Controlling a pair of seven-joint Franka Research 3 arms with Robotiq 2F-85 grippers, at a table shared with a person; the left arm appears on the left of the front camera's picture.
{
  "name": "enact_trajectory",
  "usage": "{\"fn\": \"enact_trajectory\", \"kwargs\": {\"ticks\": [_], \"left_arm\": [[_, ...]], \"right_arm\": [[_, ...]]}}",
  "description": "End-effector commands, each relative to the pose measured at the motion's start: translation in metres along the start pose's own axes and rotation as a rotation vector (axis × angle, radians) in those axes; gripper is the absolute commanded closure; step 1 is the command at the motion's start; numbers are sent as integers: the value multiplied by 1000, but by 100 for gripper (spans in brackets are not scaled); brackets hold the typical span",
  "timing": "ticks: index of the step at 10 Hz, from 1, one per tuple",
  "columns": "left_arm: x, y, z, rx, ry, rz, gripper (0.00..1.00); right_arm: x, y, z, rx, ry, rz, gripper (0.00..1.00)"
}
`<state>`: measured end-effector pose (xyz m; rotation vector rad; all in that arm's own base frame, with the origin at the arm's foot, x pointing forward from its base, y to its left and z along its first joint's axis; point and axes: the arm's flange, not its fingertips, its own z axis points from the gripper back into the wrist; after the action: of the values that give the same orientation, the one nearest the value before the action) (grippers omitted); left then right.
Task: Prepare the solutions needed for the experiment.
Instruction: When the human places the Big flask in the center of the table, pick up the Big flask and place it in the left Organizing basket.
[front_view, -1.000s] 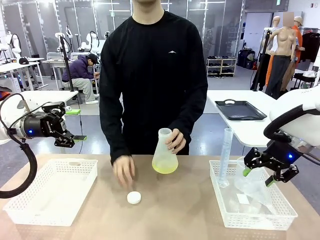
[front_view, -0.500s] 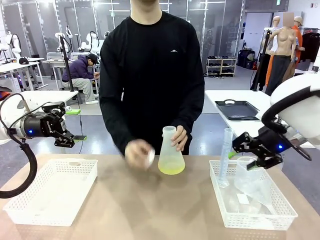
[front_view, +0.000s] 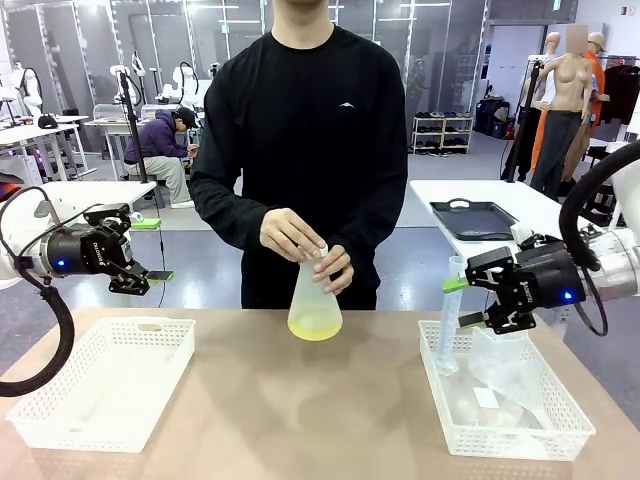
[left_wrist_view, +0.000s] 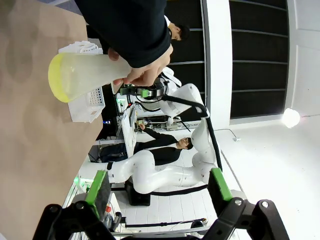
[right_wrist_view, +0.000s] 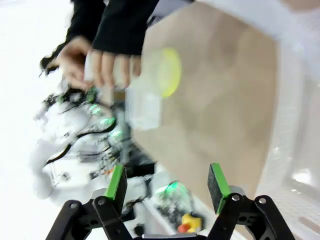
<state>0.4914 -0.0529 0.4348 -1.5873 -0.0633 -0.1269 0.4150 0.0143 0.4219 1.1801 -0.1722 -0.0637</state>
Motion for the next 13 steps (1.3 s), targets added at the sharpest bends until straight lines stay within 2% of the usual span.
{"fn": "enact_trajectory", "kwargs": {"ticks": [1,2,3,4,9,10,13], "left_arm": [[0,-1,0,-1,0,-2,0],[0,-1,0,-1,0,-2,0],[0,-1,0,-1,0,-2,0],[0,-1,0,-1,0,-2,0],[0,-1,0,-1,0,-2,0],[0,-1,0,-1,0,-2,0],[0,-1,0,-1,0,-2,0]], "right_arm": [[18,-22,0,131,87,-67,18],[17,-27,-2,189,111,-85,18],[16,-31,-4,205,74,-77,18],[15,-34,-3,248,108,-83,18],[15,-40,-8,299,114,-65,18],[14,-40,-7,289,140,-67,18],[13,-39,-5,263,123,-91,18]]}}
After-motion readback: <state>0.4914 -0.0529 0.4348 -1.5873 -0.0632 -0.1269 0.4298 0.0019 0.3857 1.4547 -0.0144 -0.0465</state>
